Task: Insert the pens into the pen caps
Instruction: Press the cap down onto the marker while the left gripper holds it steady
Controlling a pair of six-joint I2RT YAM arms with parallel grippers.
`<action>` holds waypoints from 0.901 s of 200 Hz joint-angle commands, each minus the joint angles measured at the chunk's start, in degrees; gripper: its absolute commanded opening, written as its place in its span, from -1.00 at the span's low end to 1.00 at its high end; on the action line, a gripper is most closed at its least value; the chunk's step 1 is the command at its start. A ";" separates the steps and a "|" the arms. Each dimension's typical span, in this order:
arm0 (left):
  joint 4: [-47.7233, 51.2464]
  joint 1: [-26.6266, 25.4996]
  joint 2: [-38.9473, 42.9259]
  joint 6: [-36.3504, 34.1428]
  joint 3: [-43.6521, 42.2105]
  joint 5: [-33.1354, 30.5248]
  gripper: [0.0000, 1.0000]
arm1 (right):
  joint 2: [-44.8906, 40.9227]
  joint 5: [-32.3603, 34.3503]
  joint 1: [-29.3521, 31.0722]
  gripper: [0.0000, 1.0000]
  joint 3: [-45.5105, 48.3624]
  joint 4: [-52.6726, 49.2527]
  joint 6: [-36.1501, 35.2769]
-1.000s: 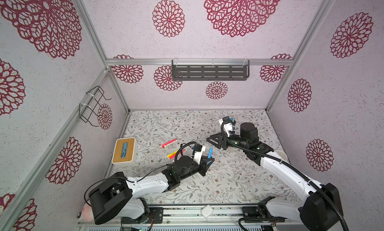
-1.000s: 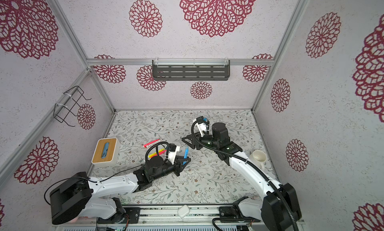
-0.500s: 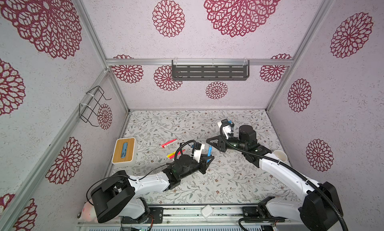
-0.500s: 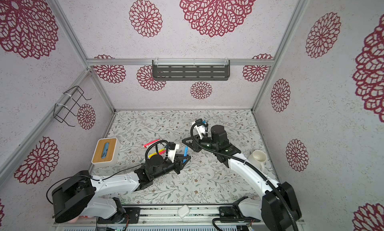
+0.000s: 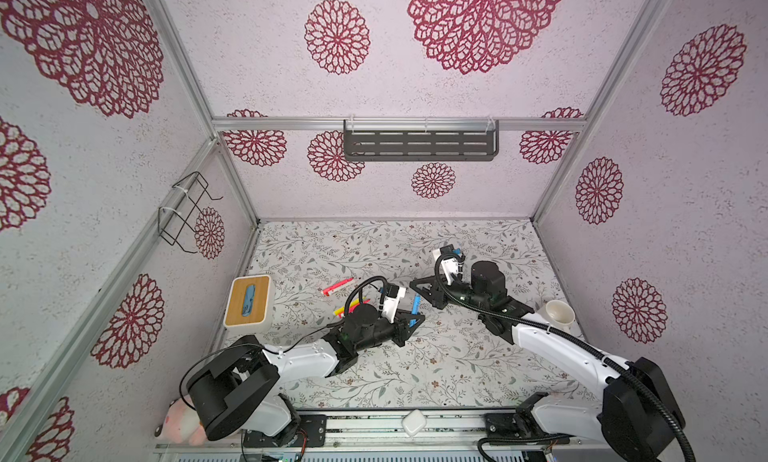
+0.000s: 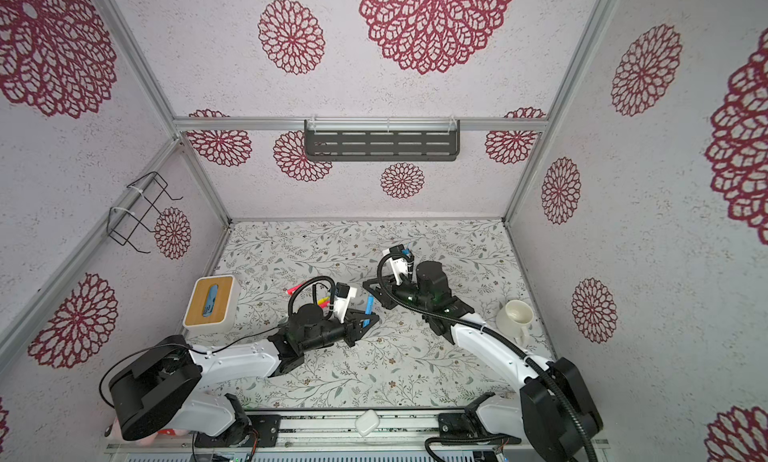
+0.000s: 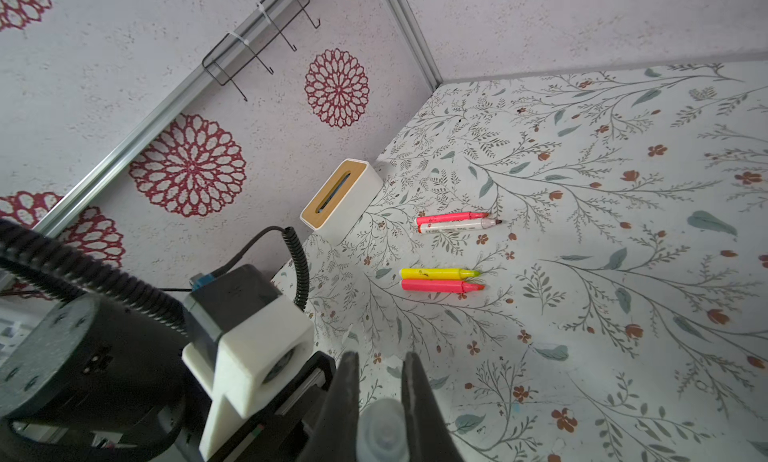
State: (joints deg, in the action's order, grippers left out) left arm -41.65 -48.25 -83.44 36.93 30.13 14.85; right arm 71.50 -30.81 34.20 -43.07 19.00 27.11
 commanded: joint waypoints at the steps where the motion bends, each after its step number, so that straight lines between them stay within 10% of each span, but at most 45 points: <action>1: -13.17 5.49 1.59 5.15 3.26 -1.60 -1.00 | 1.45 -3.38 5.61 -1.00 5.18 -8.39 -2.44; 180: -19.74 19.49 6.55 12.81 2.30 7.67 -1.00 | 4.90 -7.25 14.05 -1.00 16.94 2.53 2.90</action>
State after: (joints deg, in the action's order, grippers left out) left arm -41.52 -37.39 -81.01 40.60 26.39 37.56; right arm 75.16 -20.45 42.04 -33.69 40.56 35.62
